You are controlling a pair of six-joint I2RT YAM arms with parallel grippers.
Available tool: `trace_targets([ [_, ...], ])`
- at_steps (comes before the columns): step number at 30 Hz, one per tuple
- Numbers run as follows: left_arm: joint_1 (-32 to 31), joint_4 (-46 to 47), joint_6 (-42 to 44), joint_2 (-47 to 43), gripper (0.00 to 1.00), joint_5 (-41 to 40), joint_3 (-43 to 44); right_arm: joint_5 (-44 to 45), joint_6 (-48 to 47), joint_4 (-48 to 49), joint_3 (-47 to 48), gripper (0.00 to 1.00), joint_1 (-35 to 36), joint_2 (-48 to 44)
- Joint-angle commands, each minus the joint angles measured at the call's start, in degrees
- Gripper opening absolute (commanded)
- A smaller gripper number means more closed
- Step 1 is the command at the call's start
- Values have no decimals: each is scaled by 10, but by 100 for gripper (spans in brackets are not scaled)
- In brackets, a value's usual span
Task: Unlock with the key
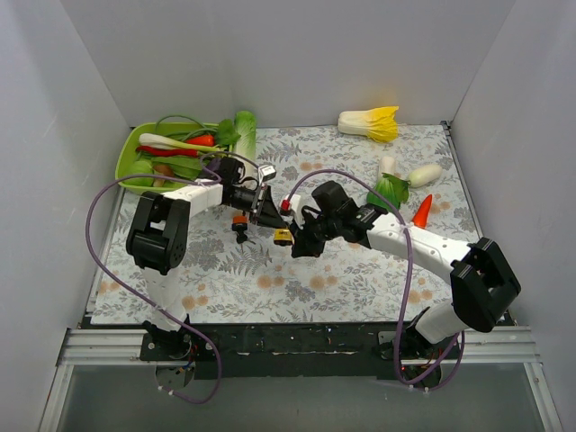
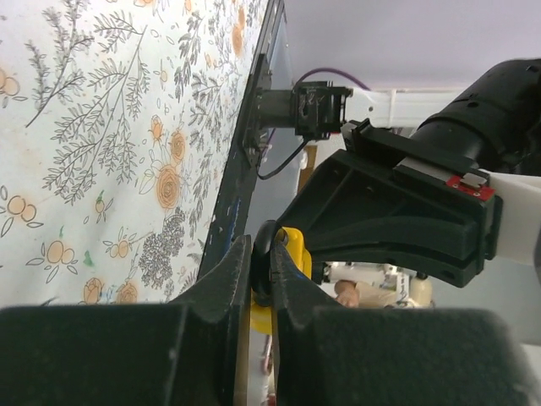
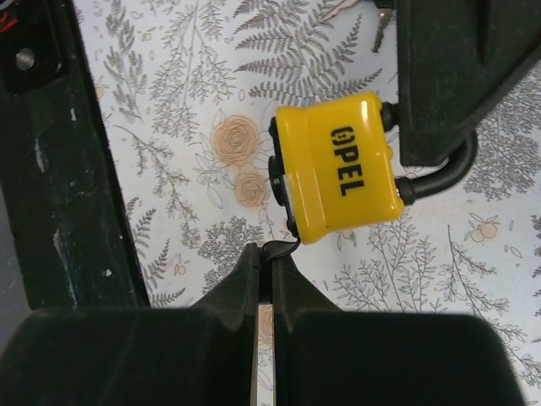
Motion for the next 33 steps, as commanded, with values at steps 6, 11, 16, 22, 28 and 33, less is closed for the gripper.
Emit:
trace_targets([
  [6, -40, -75, 125, 5, 0, -20, 35, -54, -49, -36, 56, 1, 12, -18],
  [11, -55, -92, 146, 5, 0, -18, 35, 5, -79, -61, 54, 1, 12, -22],
  [16, -80, -110, 164, 15, 0, -18, 39, 50, -95, -53, 43, 1, 12, -32],
  [22, -111, -127, 182, 24, 0, -19, 43, 96, -113, -46, 40, 1, 11, -35],
  [28, -128, -137, 189, 31, 0, -22, 46, 121, -118, -31, 35, 1, 9, -41],
  [33, -131, -141, 196, 27, 0, -16, 44, 170, -122, -15, 18, 1, 5, -54],
])
